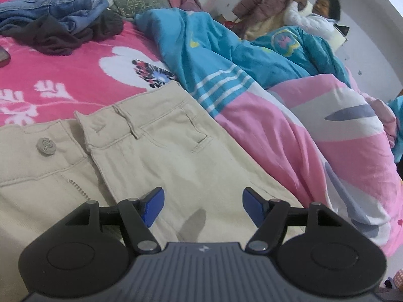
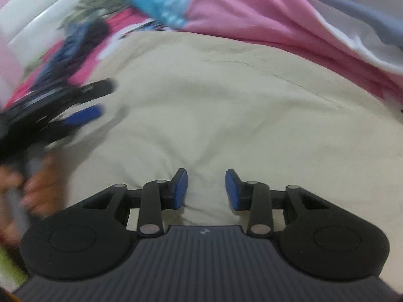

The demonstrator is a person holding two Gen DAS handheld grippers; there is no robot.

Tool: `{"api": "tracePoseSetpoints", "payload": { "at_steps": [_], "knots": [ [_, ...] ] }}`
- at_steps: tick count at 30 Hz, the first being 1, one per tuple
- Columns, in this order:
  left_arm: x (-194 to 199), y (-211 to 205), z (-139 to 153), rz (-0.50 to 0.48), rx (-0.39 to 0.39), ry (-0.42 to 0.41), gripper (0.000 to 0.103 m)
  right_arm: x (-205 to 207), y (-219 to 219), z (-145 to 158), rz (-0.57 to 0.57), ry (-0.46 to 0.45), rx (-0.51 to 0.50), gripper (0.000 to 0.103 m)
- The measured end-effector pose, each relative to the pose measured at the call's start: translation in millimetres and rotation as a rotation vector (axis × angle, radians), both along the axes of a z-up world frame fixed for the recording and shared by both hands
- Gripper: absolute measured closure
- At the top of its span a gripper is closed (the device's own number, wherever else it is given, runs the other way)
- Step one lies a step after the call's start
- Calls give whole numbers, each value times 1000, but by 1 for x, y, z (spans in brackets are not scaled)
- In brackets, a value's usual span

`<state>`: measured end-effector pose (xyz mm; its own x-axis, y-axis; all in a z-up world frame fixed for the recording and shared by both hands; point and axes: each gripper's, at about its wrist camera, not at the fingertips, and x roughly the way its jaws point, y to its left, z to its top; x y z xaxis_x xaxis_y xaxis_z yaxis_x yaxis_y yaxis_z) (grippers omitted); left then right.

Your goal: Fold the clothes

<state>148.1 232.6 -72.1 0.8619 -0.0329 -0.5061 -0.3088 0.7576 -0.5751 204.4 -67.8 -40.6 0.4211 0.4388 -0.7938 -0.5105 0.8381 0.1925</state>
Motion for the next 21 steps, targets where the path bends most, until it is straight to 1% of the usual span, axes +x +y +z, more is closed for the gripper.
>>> {"api": "tracePoseSetpoints", "payload": {
  "at_steps": [2,3,5,7,10,12,14,16,17,19,20,21],
  "knots": [
    [-1,-2,1,0,16,2,32,8,5,11,-6,-51,5,70],
    [-1,-2,2,-1,23,3,32,17,10,13,-27,-74,25,70],
    [-4,-1,3,10,31,-4,32,39,21,3,-72,-96,46,70],
    [-5,1,4,16,35,-11,31,48,32,-14,-93,-92,22,69],
    [-5,2,6,21,39,-19,29,26,39,-27,-63,-79,11,69],
    [-4,1,7,20,48,-23,28,2,37,-18,0,-59,45,68],
    [-2,-7,8,-6,78,-20,28,-13,21,-5,39,-2,130,69],
    [-1,-17,10,-42,116,-22,28,-13,-10,12,-22,-36,154,69],
    [-2,-21,11,-57,138,-30,28,-9,-29,18,-76,-73,144,69],
    [-3,-28,13,-79,162,-46,24,8,-73,23,-221,-170,83,69],
    [-3,-31,13,-94,166,-51,23,16,-95,22,-287,-210,43,69],
    [-2,-34,12,-111,167,-49,22,25,-117,14,-346,-228,-5,69]
  ]
}}
